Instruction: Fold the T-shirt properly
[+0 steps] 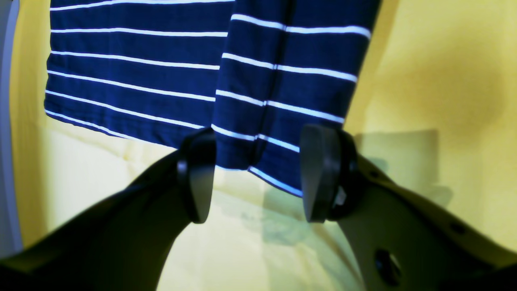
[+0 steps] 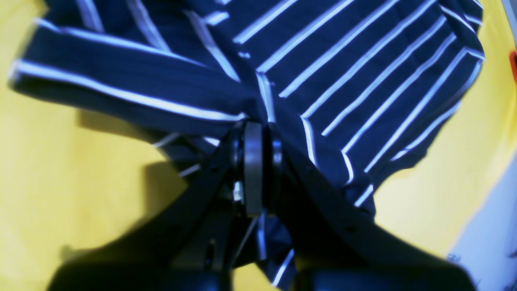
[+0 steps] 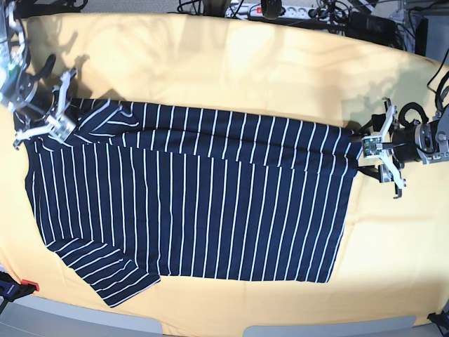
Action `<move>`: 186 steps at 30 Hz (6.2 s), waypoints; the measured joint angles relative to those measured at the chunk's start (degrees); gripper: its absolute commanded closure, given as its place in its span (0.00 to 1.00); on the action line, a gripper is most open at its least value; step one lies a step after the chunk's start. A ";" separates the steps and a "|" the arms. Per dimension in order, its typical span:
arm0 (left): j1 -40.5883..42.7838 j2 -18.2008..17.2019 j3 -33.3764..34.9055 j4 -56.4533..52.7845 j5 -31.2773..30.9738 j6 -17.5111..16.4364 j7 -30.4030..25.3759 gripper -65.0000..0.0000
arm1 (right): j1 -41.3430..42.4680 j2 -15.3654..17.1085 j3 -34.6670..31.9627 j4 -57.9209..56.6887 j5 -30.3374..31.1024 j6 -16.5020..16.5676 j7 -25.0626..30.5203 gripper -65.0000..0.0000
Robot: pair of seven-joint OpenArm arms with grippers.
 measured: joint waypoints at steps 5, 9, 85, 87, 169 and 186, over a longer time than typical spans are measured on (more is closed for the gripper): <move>0.00 0.02 0.00 0.04 -0.04 0.00 -0.02 0.48 | 10.01 0.13 -2.78 -7.87 3.17 1.49 0.26 1.00; 0.00 0.02 0.00 0.04 -0.02 0.00 -0.02 0.48 | 18.05 -0.02 -11.87 -14.19 2.16 1.49 0.26 1.00; 10.49 -8.41 0.00 12.98 6.80 0.11 -0.17 0.47 | 37.86 22.51 -23.15 -9.27 51.10 4.02 -37.70 0.39; 12.31 -8.22 0.00 12.15 10.47 0.11 -0.17 0.47 | 35.04 23.32 -19.34 -9.25 52.83 3.98 -38.62 0.39; -12.07 -2.64 23.58 -2.49 19.54 10.82 -5.99 1.00 | -3.13 9.42 -1.55 -9.99 -1.36 0.52 -9.35 0.39; -12.09 -2.69 23.58 -2.49 19.54 10.82 -6.23 1.00 | -2.99 9.27 -1.42 -17.03 -3.98 -3.78 -3.63 1.00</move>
